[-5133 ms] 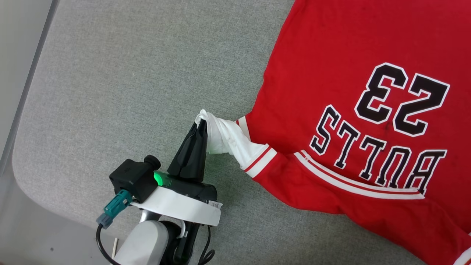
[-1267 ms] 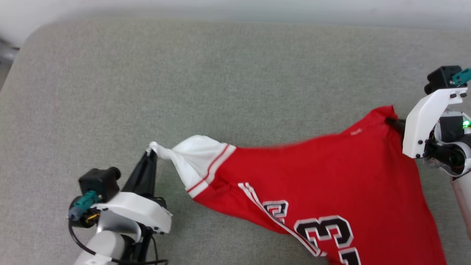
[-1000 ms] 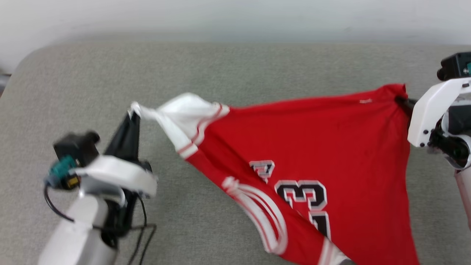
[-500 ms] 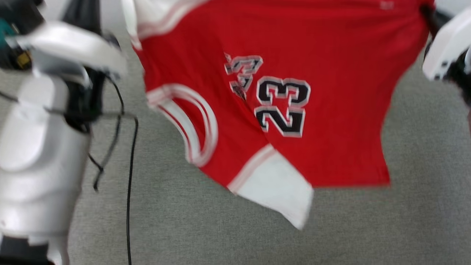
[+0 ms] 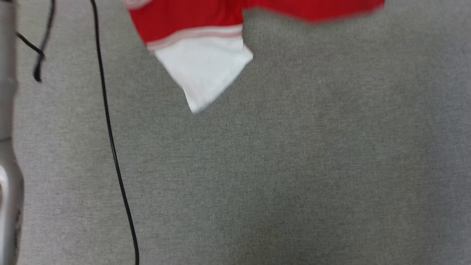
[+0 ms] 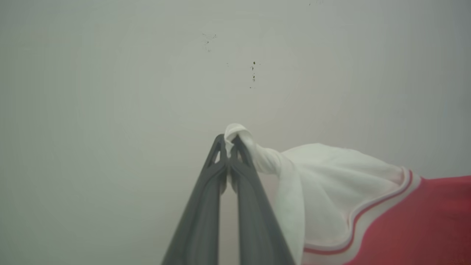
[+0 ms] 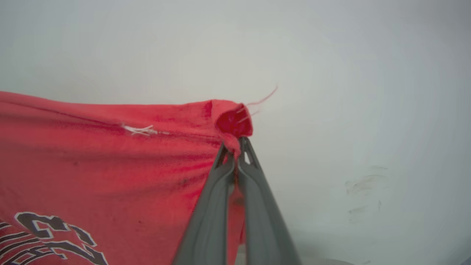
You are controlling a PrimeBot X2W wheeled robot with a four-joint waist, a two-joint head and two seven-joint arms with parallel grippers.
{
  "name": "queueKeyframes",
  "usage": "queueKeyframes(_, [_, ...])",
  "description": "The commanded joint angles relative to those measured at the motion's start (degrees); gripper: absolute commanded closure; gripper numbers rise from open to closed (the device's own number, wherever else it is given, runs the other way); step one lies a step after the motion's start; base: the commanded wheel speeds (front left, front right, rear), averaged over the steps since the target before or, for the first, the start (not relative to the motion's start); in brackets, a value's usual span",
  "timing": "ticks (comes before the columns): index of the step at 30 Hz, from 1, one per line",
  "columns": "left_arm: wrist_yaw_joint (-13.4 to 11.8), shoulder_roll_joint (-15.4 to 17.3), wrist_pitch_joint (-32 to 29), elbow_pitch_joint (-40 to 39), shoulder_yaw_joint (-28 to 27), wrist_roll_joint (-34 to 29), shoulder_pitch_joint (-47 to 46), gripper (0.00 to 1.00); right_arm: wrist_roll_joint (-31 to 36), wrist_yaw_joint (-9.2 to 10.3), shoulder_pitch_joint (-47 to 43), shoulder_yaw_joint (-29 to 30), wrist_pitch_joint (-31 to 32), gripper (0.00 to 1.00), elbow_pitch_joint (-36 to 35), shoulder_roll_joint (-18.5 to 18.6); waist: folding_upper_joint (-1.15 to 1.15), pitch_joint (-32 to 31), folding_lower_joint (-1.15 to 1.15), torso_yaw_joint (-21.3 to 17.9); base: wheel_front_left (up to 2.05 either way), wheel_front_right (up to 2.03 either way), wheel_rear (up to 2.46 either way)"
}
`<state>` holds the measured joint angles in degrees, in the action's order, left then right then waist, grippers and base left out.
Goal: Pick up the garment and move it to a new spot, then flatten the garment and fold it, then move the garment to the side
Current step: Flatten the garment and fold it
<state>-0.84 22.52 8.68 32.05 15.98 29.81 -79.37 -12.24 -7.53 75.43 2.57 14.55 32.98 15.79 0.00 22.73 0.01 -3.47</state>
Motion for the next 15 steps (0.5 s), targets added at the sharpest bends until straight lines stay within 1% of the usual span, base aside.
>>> queueKeyframes(1, [0.2, 0.3, 0.2, 0.6, -0.2, -0.3, -0.9, 1.00, 0.1, 0.08, 1.0, 0.4, -0.5, 1.00, 0.5, -0.2, 0.00, 0.9, -0.01, -0.3, 0.00, 0.00, 0.00])
queueKeyframes(6, [0.8, 1.2, 0.2, 2.6, -0.3, -0.6, -6.8, 1.00, 1.6, 0.08, 6.5, 1.1, -2.7, 1.00, 2.5, -0.7, 0.00, 4.2, -0.01, -0.4, 0.00, 0.00, 0.00])
queueKeyframes(8, [0.9, 1.1, 0.3, 3.6, -0.2, -0.8, -8.3, 1.00, 2.1, 0.08, 7.8, 1.2, -3.7, 1.00, 3.9, -1.1, 0.00, 5.5, -0.01, -0.3, 0.00, 0.00, 0.00])
queueKeyframes(15, [1.6, 0.7, 0.8, 8.1, -0.1, 0.2, -9.7, 1.00, 2.8, 0.08, 10.0, 0.3, -6.4, 1.00, 9.5, -2.6, 0.00, 9.9, -0.01, -0.2, 0.00, 0.00, 0.00])
